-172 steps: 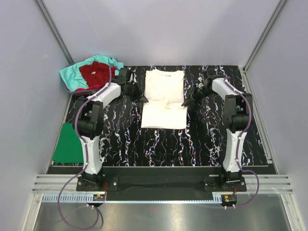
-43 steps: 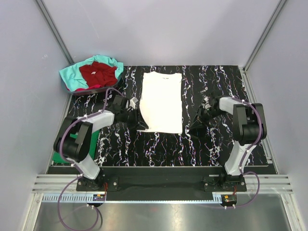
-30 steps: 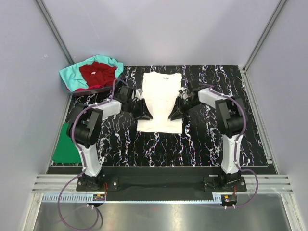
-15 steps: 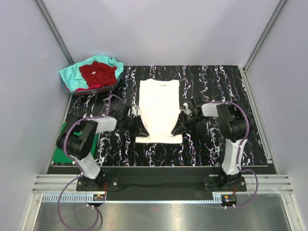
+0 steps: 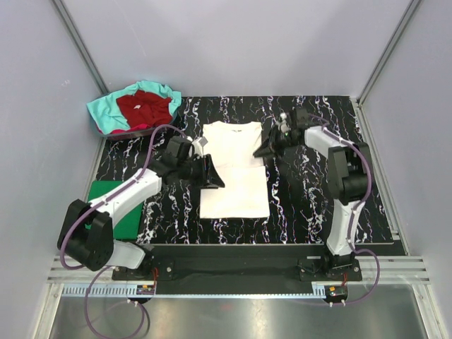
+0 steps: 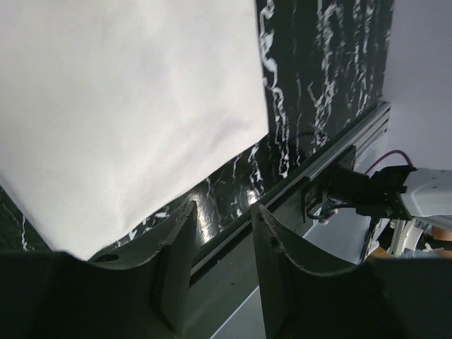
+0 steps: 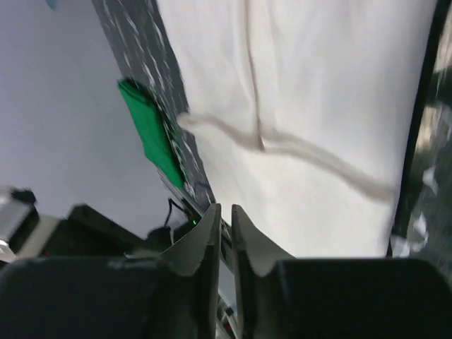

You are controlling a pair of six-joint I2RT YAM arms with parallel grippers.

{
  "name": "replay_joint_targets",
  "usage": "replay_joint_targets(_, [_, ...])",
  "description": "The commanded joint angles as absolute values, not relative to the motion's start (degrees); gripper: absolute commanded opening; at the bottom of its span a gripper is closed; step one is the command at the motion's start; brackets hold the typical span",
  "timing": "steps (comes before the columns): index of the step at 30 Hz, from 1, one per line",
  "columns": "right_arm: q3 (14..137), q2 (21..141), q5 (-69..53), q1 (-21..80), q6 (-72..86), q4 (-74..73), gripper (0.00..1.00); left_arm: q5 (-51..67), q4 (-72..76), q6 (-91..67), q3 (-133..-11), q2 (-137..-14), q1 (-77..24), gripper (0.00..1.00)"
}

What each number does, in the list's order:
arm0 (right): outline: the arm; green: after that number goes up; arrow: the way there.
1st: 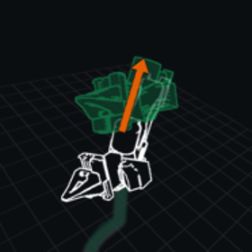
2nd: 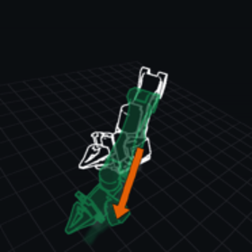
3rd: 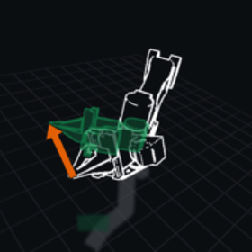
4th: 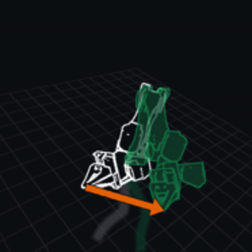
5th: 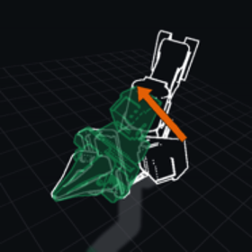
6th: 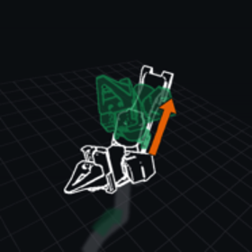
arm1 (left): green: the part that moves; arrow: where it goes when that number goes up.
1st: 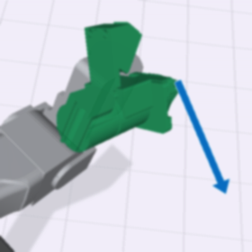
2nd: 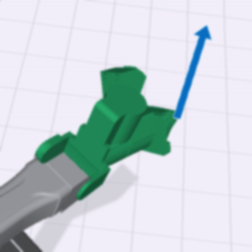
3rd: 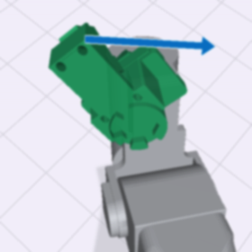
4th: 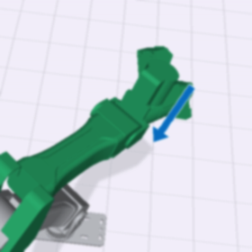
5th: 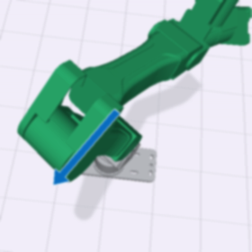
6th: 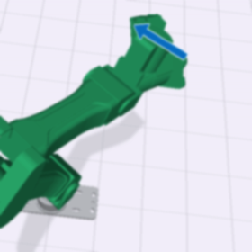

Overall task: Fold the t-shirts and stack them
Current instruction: Fold the tshirt

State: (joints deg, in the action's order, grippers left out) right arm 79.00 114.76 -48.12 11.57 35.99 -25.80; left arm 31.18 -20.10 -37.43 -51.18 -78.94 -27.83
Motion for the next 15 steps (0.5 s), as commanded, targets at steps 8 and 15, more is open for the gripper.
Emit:
replay_joint_targets(8, [117.3, 141.9, -43.9, 9.1, 42.4, -25.2, 0.06, 33.7, -14.3, -40.0, -48.1, -80.4, -27.8, 0.41])
replay_joint_targets(15, [121.8, 147.8, -43.7, 9.1, 44.2, -21.9, 0.03, 34.5, -13.4, -39.7, -44.2, -78.8, -27.8, 0.41])
